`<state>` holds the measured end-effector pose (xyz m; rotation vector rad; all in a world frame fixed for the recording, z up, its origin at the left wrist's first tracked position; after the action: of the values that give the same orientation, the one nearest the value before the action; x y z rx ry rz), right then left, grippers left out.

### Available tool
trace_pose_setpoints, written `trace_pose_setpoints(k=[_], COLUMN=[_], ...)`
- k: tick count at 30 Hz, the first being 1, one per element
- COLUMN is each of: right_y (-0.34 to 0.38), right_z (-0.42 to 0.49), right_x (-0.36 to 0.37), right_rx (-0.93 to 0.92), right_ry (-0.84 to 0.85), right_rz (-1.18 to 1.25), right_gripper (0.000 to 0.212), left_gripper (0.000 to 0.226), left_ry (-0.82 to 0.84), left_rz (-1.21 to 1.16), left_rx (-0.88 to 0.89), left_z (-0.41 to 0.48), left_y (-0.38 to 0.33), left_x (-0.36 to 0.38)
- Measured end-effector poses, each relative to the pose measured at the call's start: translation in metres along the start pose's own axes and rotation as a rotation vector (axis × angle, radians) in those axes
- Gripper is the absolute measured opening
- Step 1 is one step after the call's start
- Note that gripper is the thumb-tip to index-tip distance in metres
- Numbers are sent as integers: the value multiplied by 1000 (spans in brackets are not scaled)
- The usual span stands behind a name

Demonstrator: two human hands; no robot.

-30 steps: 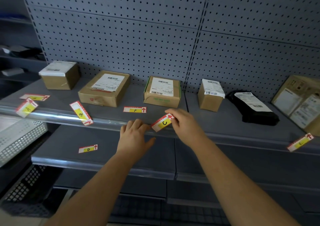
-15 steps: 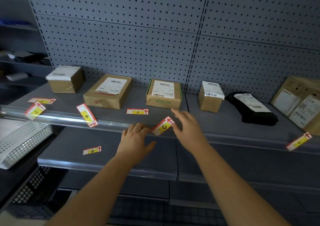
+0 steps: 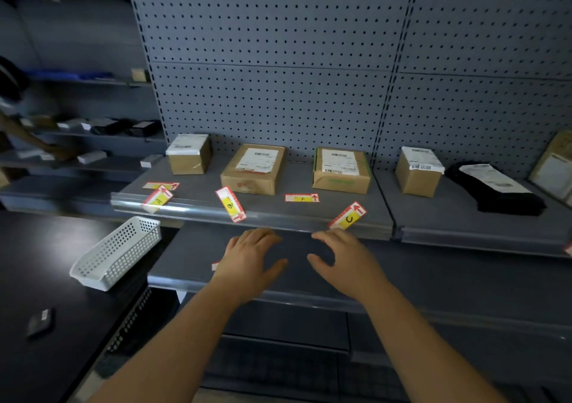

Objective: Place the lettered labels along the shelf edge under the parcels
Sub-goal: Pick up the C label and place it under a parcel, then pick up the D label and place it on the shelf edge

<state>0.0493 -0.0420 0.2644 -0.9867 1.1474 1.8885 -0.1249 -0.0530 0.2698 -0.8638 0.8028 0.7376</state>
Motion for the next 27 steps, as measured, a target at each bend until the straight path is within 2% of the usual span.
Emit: trace_pose_setpoints(k=[5, 12, 21, 27], right_y=[64, 132, 159, 155], right_z=[-12, -43, -50, -23], right_x=[33, 88, 140, 179], right_rx=[-2, 38, 98, 111], right_ry=[9, 78, 176, 230], right_rz=[22, 42, 34, 58], right_gripper=[47, 49, 50, 49], left_gripper=[57, 53, 50, 51], left_ry=[-4, 32, 117, 116], left_rz=[-28, -55, -100, -95], left_rx=[-28, -48, -107, -154], left_z=[-46, -115, -149, -137], left_y=[55, 115, 165, 199], left_x=[-34, -53, -41, -30])
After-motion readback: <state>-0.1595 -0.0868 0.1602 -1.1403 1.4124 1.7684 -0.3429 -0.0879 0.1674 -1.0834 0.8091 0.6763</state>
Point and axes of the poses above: each hand's wrist, its own z-axis towards the middle knuckle, its own x-axis out of the palm, y = z × x, the point moved 10 cm from there along z, towards the middle knuckle, and after that the axes turned 4 degrees about -z, right-handed, at the moved point
